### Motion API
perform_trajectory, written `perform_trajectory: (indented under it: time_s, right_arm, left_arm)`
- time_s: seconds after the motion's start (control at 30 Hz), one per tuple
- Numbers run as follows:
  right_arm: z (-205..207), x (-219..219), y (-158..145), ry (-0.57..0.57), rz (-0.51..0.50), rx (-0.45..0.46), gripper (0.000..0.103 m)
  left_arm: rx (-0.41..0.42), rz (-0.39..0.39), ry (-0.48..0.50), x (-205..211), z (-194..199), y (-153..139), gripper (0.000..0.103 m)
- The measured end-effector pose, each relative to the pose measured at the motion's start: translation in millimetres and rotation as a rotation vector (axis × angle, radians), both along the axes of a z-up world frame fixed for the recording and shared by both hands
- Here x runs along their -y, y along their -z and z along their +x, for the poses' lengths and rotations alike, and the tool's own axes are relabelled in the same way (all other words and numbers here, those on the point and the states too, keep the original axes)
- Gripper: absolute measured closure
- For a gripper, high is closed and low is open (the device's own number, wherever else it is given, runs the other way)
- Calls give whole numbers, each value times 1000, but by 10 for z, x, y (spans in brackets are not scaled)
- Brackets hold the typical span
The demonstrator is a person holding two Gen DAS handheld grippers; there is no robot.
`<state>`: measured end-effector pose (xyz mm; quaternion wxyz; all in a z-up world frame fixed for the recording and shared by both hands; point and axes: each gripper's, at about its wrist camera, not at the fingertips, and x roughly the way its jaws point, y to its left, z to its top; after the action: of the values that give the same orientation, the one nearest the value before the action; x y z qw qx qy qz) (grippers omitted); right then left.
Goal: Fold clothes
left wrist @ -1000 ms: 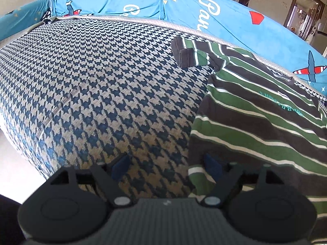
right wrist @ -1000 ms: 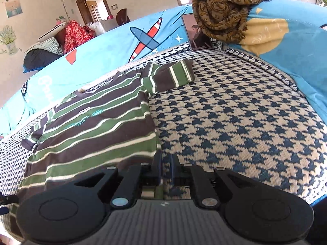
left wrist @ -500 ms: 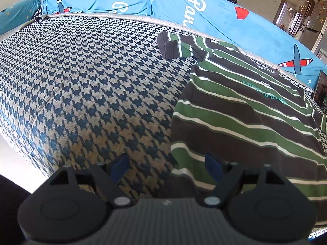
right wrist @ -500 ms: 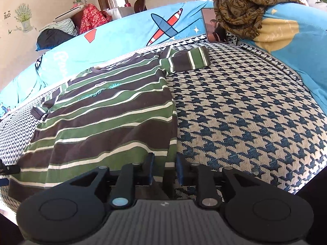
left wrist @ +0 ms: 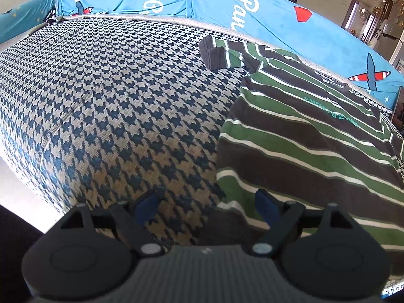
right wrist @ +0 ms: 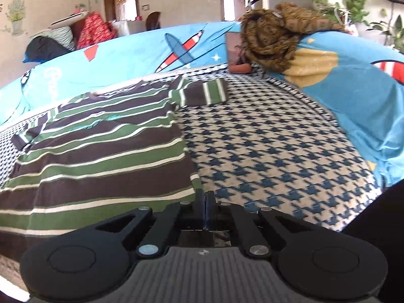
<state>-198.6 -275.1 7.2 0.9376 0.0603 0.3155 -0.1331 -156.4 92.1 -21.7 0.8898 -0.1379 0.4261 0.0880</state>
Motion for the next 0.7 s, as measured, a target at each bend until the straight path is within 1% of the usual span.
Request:
perform_trajectory:
  time_s: [0.07, 0.13, 0.27, 0.33, 0.47, 0.5, 0.57, 0.7]
  right_arm:
    - [0, 41, 14, 38, -15, -20, 102]
    - [8, 82, 17, 49, -2, -28, 102]
    - [-53, 87, -75, 1, 34, 40, 101]
    - [-60, 34, -91, -59, 50, 59, 101]
    - [-31, -124, -80, -179, 91, 54, 101]
    - [-26, -185, -79, -221, 102, 50, 101]
    - [-28, -326, -85, -323, 124, 42, 100]
    - [-59, -714, -85, -552, 149, 21, 100]
  left_arm:
    - [-3, 2, -8, -20, -5, 1, 18]
    - [-3, 3, -18, -35, -10, -4, 18]
    - [28, -13, -49, -96, -34, -40, 17]
    - [48, -26, -62, -128, -48, -64, 15]
    - [68, -32, -80, -176, -64, -103, 14]
    - [81, -38, -81, -188, -69, -124, 14]
    - [99, -34, -89, -201, -77, -166, 8]
    - [113, -36, -110, -240, -98, -212, 7]
